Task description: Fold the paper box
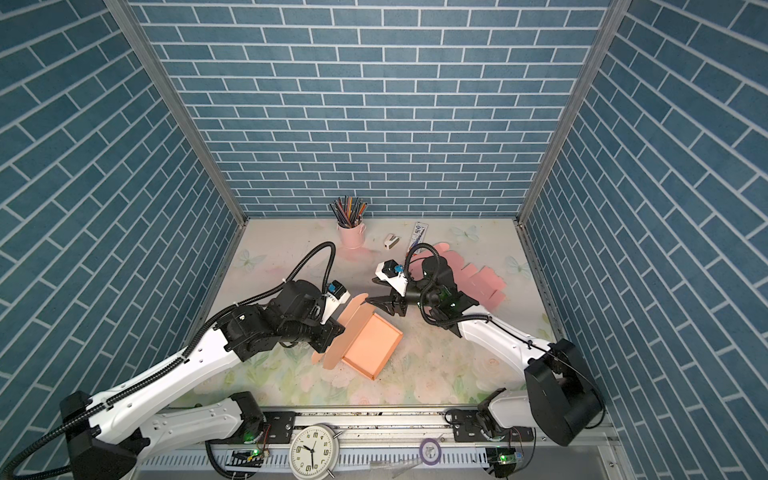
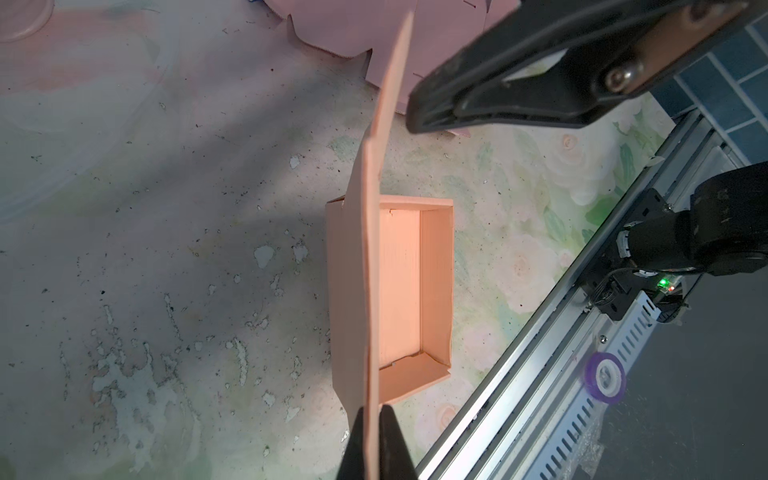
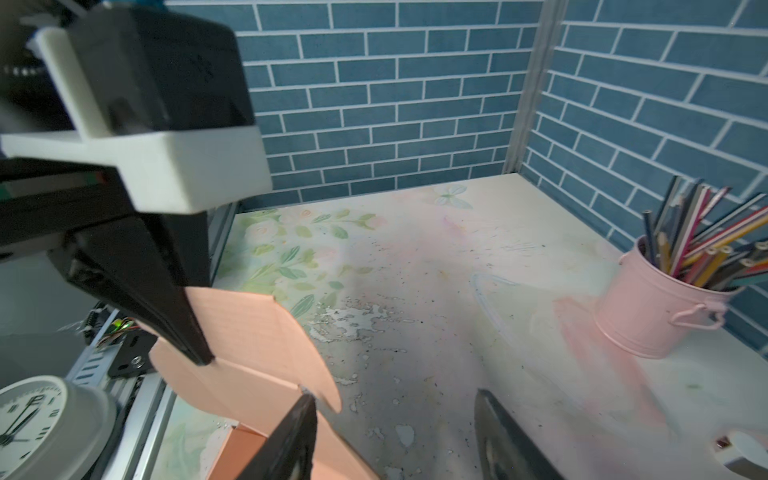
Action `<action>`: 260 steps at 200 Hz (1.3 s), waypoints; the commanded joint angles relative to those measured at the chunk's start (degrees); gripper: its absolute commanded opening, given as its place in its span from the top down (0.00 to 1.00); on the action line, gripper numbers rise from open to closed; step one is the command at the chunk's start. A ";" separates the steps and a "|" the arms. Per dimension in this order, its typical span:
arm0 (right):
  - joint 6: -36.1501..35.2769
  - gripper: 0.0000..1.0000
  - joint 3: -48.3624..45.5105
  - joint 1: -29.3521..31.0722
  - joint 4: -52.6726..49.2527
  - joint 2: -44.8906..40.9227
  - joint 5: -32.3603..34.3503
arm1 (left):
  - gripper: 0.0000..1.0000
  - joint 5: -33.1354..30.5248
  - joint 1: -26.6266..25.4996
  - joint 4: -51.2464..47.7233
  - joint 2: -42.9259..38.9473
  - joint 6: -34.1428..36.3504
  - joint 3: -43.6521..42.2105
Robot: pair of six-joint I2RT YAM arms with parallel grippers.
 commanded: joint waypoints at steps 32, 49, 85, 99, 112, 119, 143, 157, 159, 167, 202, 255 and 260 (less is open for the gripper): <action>-4.33 0.44 0.26 0.46 -2.01 2.15 -7.14 | 0.92 -1.39 0.28 -2.15 1.20 3.12 2.49; -5.19 0.46 1.21 1.03 -3.55 3.42 -6.28 | 0.92 -1.38 0.34 -1.84 1.24 3.54 2.76; -7.07 0.54 2.46 2.28 -6.45 4.68 -4.56 | 0.92 -2.50 0.34 -1.73 1.26 4.00 2.42; -7.98 0.60 3.10 2.52 -8.07 5.12 -3.45 | 0.92 -2.63 0.30 -1.40 1.52 3.82 2.16; -8.33 0.68 3.26 2.65 -8.57 5.11 -2.78 | 0.92 -3.32 0.28 -1.35 1.76 3.56 1.92; -8.33 0.71 3.09 2.78 -8.26 4.95 -2.76 | 0.92 -3.86 0.34 -1.33 1.81 3.48 1.78; -8.66 0.77 2.96 3.37 -8.30 4.86 -1.51 | 0.92 -5.00 0.28 -1.47 1.99 3.31 1.67; -9.11 0.82 3.28 3.52 -9.03 5.16 -0.49 | 0.92 -5.62 0.28 -1.66 2.22 3.32 1.85; -9.25 0.83 3.35 3.61 -9.24 5.17 -0.40 | 0.92 -5.62 0.29 -1.62 2.19 3.34 1.84; -9.46 0.86 3.48 3.64 -9.63 5.28 0.07 | 0.92 -5.75 0.25 -1.65 2.24 3.44 1.93; -9.74 0.95 3.23 3.69 -9.80 4.67 1.97 | 0.86 -6.81 0.31 -1.64 2.54 3.48 1.65; -5.85 1.00 -0.32 3.53 -8.22 1.20 8.86 | 0.34 -5.05 5.41 3.80 1.32 -1.49 -1.60; -5.14 1.00 -1.06 3.42 -7.61 0.49 9.34 | 0.30 -4.25 6.39 4.98 0.77 -2.04 -2.40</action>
